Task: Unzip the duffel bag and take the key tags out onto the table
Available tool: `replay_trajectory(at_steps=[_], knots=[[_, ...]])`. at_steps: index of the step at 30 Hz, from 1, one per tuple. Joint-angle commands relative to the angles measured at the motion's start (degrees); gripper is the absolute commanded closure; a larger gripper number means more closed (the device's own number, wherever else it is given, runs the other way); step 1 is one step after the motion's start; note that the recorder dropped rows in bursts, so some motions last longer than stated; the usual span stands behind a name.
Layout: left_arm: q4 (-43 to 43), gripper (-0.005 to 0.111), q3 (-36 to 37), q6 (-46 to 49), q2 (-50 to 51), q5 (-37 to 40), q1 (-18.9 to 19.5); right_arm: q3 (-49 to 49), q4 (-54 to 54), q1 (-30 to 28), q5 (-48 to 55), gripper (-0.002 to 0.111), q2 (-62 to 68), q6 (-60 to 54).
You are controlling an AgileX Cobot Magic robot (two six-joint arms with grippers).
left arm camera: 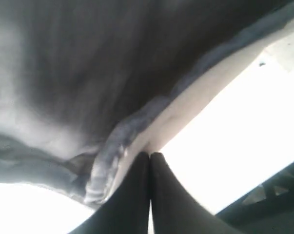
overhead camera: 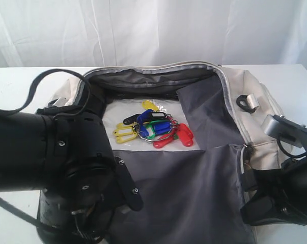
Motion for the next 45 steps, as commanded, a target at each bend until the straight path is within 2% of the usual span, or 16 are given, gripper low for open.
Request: replay_trajectory(at_steps=[1, 4, 8, 12, 15, 19, 24, 28, 30, 34, 36, 38, 39, 41, 42, 45], knots=[[-6.0, 0.107, 1.0, -0.5, -0.2, -7.1, -0.2, 0.1, -0.1, 0.0, -0.3, 0.102, 0.0, -0.5], [-7.0, 0.107, 2.9, -0.5, -0.2, -10.9, -0.2, 0.1, -0.1, 0.0, -0.6, 0.102, 0.0, -1.7], [-7.0, 0.107, 1.1, -0.9, -2.5, -6.4, -0.2, 0.1, -0.1, 0.0, 1.0, 0.102, -1.3, -3.2], [-6.5, 0.107, -2.8, -0.9, -9.2, -7.7, -0.2, -1.5, 0.2, 0.0, -0.1, 0.102, -5.9, -3.2], [-4.5, 0.107, -7.2, -0.9, -14.0, -10.8, -0.2, -3.8, 0.0, 0.0, -0.3, 0.102, -11.0, -3.0], [4.7, 0.107, -11.6, -6.1, -16.2, -19.0, 0.7, -6.6, -2.4, 0.0, -1.1, 0.102, -17.6, -2.8], [4.3, 0.107, -19.4, -4.9, -7.9, -20.3, 9.5, -6.8, -8.9, 0.0, -6.7, 0.102, -26.0, 0.7], [-11.4, 0.107, -28.9, 10.4, 2.9, -21.4, 15.9, -6.4, -17.5, 0.0, -9.4, 0.102, -30.9, 7.9], [-17.7, 0.107, -33.7, 16.8, 8.3, -21.5, 17.7, -6.4, -19.8, 0.0, -9.6, 0.102, -32.3, 11.1], [-16.4, 0.107, -41.5, 18.4, 19.3, -22.9, 18.9, -6.4, -20.3, 0.0, -10.3, 0.102, -33.4, 11.8], [-16.5, 0.101, -42.7, 18.4, 22.5, -20.9, 18.9, -6.4, -20.5, 0.0, -10.3, 0.102, -33.4, 11.6], [-16.6, 0.079, -42.7, 18.0, 24.7, -19.9, 18.9, -6.4, -20.5, 0.0, -10.3, 0.102, -33.4, 11.6], [-16.6, 0.061, -42.7, 17.2, 25.8, -19.7, 18.9, -6.4, -20.5, 0.0, -10.3, 0.102, -33.4, 11.6], [-16.6, 0.041, -42.7, 17.3, 27.0, -20.5, 18.9, -6.4, -20.5, 0.0, -10.3, 0.102, -33.4, 11.6], [-16.6, 0.035, -42.7, 17.1, 27.6, -21.5, 18.9, -6.4, -20.5, 0.0, -10.3, 0.102, -33.4, 11.6], [-16.6, 0.04, -42.7, 17.1, 28.6, -22.2, 18.9, -6.4, -20.5, 0.0, -10.3, 0.102, -33.4, 11.6]])
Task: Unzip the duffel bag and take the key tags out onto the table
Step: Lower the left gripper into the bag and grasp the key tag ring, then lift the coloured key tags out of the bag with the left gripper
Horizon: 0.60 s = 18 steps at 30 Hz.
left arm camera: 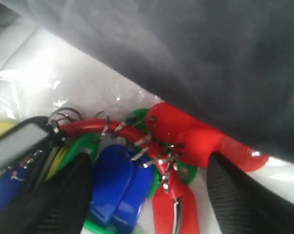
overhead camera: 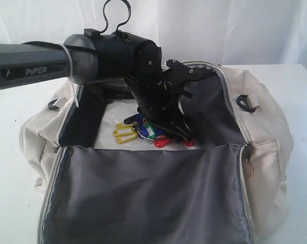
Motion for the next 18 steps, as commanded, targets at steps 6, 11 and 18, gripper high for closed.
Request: replay_trajectory(at_steps=[6, 11, 18], knots=[[-0.7, 0.096, -0.4, -0.3, 0.9, 4.0, 0.3, 0.0, -0.1, 0.0, -0.4, 0.102, -0.2, 0.3], [-0.7, 0.107, -4.0, 0.1, -1.3, 10.6, 0.3, 0.0, -0.1, 0.0, -0.5, 0.102, -0.2, 0.3], [-0.7, 0.107, -11.7, 2.7, -7.1, 18.4, 0.3, 0.0, -0.1, 0.0, -0.5, 0.102, -0.2, 0.3]])
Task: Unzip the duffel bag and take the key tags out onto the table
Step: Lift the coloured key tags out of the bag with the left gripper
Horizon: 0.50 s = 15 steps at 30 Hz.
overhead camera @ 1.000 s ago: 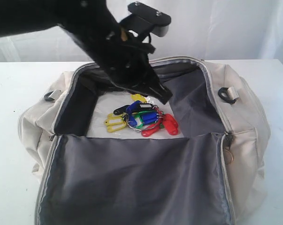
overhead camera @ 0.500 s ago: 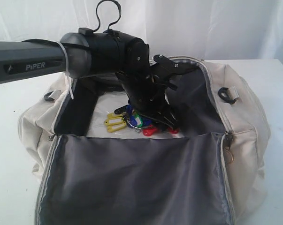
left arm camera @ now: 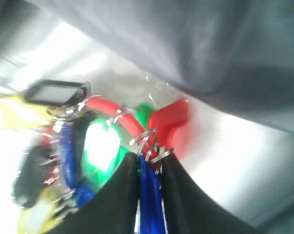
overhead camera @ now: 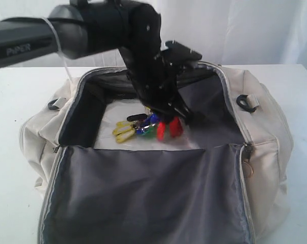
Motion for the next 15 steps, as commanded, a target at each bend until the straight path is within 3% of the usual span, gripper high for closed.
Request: replay_trajectory(at_steps=[1, 15], knots=[[-0.4, 0.107, -4.8, 2.3, -4.8, 5.6, 0.1, 0.0, -0.1, 0.0, -0.6, 0.102, -0.2, 0.2], [10.4, 0.107, -7.2, 3.0, -13.8, 17.5, 0.1, 0.0, -0.1, 0.0, -0.8, 0.102, -0.2, 0.2]])
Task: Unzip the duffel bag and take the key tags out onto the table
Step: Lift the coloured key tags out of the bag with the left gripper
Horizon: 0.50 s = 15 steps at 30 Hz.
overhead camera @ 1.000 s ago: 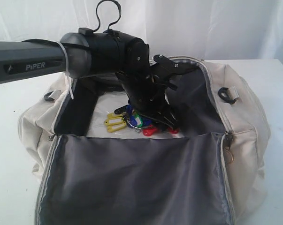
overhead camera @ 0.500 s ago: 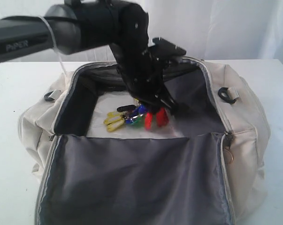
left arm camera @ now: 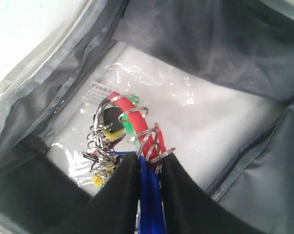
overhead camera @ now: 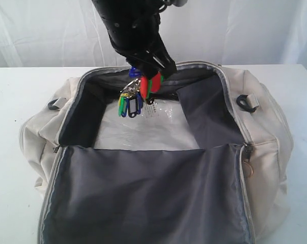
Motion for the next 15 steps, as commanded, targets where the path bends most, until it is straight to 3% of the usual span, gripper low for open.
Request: replay_trajectory(at_steps=[1, 8, 15], knots=[[5.5, 0.107, -0.5, 0.1, -3.9, 6.7, 0.1, 0.0, -0.1, 0.0, -0.7, 0.102, -0.2, 0.2], [15.4, 0.107, -0.2, -2.2, -10.1, 7.5, 0.3, 0.0, -0.1, 0.0, -0.7, 0.102, -0.2, 0.2], [15.5, 0.107, 4.5, -3.8, -17.5, 7.5, 5.9, 0.0, -0.1, 0.0, -0.7, 0.102, -0.2, 0.2]])
